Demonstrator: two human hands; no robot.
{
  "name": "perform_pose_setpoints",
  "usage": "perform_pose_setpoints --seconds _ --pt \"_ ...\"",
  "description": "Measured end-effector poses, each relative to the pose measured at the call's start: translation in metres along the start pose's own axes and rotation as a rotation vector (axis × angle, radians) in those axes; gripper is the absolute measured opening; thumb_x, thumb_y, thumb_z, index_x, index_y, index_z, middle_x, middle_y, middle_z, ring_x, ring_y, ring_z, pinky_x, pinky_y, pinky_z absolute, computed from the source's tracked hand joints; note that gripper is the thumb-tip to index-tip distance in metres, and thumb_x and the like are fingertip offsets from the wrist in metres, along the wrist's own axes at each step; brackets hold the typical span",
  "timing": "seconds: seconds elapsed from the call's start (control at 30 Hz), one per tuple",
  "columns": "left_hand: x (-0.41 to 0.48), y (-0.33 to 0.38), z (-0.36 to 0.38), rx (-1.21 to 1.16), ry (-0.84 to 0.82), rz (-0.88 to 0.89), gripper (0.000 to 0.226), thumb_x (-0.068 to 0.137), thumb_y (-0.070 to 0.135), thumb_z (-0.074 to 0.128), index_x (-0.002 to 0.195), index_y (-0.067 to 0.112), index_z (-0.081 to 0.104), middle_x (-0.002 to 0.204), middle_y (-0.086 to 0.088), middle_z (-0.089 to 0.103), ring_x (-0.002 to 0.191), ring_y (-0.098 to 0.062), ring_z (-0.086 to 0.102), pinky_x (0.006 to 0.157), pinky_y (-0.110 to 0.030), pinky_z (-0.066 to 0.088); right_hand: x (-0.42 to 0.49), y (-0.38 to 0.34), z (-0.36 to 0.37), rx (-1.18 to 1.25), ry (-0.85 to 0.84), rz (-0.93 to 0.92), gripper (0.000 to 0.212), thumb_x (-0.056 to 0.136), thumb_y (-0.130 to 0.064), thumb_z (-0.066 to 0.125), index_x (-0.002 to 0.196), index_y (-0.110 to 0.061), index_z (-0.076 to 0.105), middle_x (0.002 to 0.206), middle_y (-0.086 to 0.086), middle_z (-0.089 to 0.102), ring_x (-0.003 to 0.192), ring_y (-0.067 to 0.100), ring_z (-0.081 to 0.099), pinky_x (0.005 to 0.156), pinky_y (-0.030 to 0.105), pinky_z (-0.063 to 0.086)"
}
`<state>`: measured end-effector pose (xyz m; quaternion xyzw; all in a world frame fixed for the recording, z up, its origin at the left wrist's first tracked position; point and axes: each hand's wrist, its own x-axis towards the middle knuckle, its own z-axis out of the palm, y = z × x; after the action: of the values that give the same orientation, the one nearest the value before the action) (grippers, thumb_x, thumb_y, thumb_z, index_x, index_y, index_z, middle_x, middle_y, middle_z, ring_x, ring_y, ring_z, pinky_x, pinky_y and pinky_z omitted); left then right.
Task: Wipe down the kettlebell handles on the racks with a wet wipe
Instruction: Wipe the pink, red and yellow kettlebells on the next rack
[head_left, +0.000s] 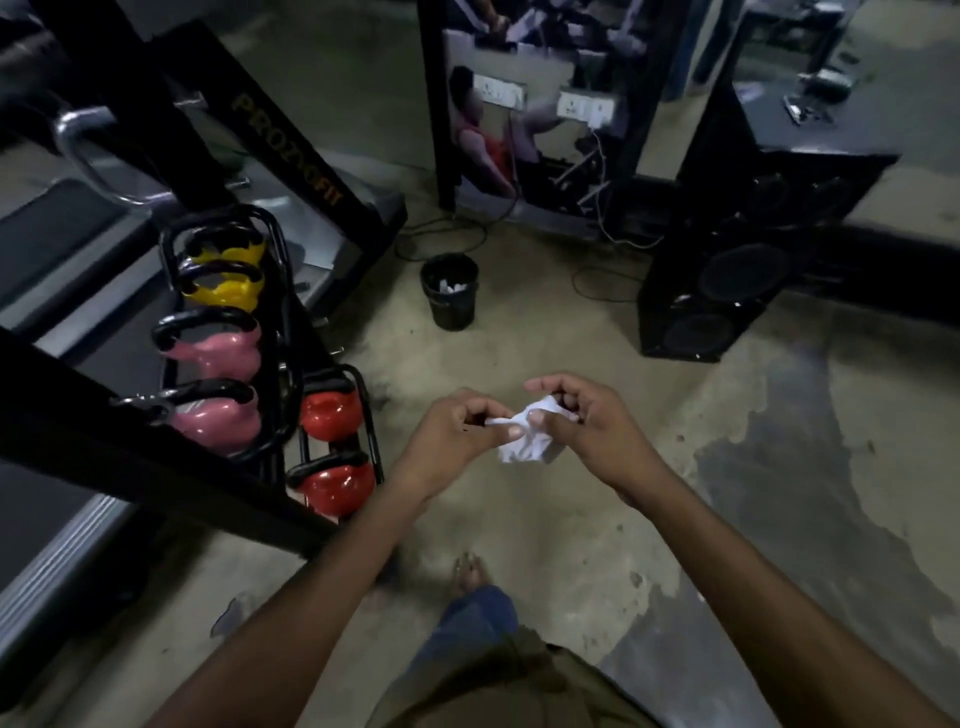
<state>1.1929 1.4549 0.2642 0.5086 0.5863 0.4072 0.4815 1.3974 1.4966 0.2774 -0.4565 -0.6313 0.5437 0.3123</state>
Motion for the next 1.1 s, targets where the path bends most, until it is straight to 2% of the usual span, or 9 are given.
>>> perform_pose_setpoints --seconds 0.13,0.23,0.33,0.47,0.7,0.77,0.87,1.0,1.1 --pt "0.051 0.011 -0.027 -0.149 0.102 -0.071 0.008 0.088 0.008 0.080 0.090 0.001 0.075 0.084 -0.017 0.073 0.075 -0.022 0.067 0.072 -0.031 0.054 0.073 -0.015 -0.004 -0.389 0.167 -0.094 0.031 0.092 -0.015 0.072 0.122 -0.020 0.067 0.102 -0.002 0.069 0.088 0.013 0.066 0.081 0.037 0.058" --pt "0.085 0.020 -0.045 -0.252 0.260 -0.115 0.014 0.089 0.002 0.077 0.094 -0.010 0.071 0.081 -0.020 0.072 0.072 -0.021 0.067 0.066 -0.026 0.054 0.107 -0.032 0.008 -0.577 0.324 -0.323 0.026 0.092 -0.017 0.066 0.118 -0.019 0.065 0.107 -0.007 0.064 0.088 0.004 0.058 0.078 0.029 0.052" --pt "0.112 0.024 -0.061 -0.373 0.372 -0.116 0.011 0.090 0.003 0.076 0.095 -0.006 0.072 0.096 -0.032 0.073 0.080 -0.026 0.069 0.069 -0.030 0.058 0.141 -0.034 0.029 -0.579 0.111 -0.440 0.028 0.095 -0.030 0.065 0.121 -0.019 0.065 0.116 -0.006 0.065 0.095 0.005 0.060 0.081 0.025 0.050" --pt "0.132 0.028 -0.076 -0.452 0.415 -0.089 0.015 0.095 -0.001 0.068 0.108 -0.010 0.071 0.101 -0.028 0.074 0.086 -0.026 0.073 0.079 -0.036 0.063 0.197 -0.035 0.048 -0.405 -0.136 -0.326 0.041 0.096 -0.029 0.070 0.137 -0.023 0.063 0.124 -0.011 0.067 0.105 0.003 0.062 0.086 0.016 0.049" --pt "0.167 0.015 -0.112 -0.249 0.700 -0.052 0.009 0.091 0.013 0.077 0.097 0.006 0.076 0.093 -0.016 0.077 0.087 -0.028 0.074 0.082 -0.048 0.057 0.297 -0.048 0.058 -0.301 -0.442 -0.330 0.012 0.097 -0.040 0.068 0.095 -0.029 0.072 0.077 -0.008 0.069 0.069 0.009 0.062 0.063 0.034 0.049" --pt "0.177 0.016 -0.115 -0.247 0.803 -0.043 0.011 0.089 0.014 0.079 0.094 0.005 0.074 0.095 -0.018 0.075 0.086 -0.026 0.071 0.081 -0.049 0.056 0.326 -0.055 0.059 -0.286 -0.560 -0.343 0.015 0.095 -0.044 0.068 0.083 -0.034 0.068 0.074 -0.010 0.064 0.067 0.005 0.057 0.059 0.026 0.044" --pt "0.186 0.019 -0.116 -0.333 0.900 -0.055 0.017 0.090 0.019 0.078 0.094 0.005 0.071 0.098 -0.022 0.074 0.093 -0.039 0.073 0.088 -0.057 0.058 0.366 -0.069 0.070 -0.260 -0.730 -0.309 0.023 0.095 -0.029 0.073 0.075 -0.035 0.064 0.072 -0.016 0.063 0.065 0.000 0.055 0.061 0.019 0.041" --pt "0.179 0.022 -0.122 -0.466 1.152 -0.075 0.016 0.093 0.001 0.071 0.105 -0.007 0.063 0.091 -0.016 0.074 0.082 -0.028 0.072 0.073 -0.039 0.063 0.394 -0.085 0.102 -0.030 -1.014 -0.100 0.017 0.093 -0.007 0.074 0.109 -0.008 0.068 0.095 0.015 0.074 0.078 0.016 0.071 0.064 0.028 0.057" --pt "0.162 0.020 -0.130 -0.483 1.299 -0.092 0.027 0.094 0.000 0.069 0.121 -0.001 0.067 0.101 -0.015 0.077 0.090 -0.031 0.075 0.079 -0.041 0.063 0.397 -0.092 0.139 0.026 -1.137 -0.053 0.022 0.092 0.004 0.070 0.114 0.002 0.067 0.100 0.025 0.074 0.079 0.021 0.072 0.064 0.029 0.059"
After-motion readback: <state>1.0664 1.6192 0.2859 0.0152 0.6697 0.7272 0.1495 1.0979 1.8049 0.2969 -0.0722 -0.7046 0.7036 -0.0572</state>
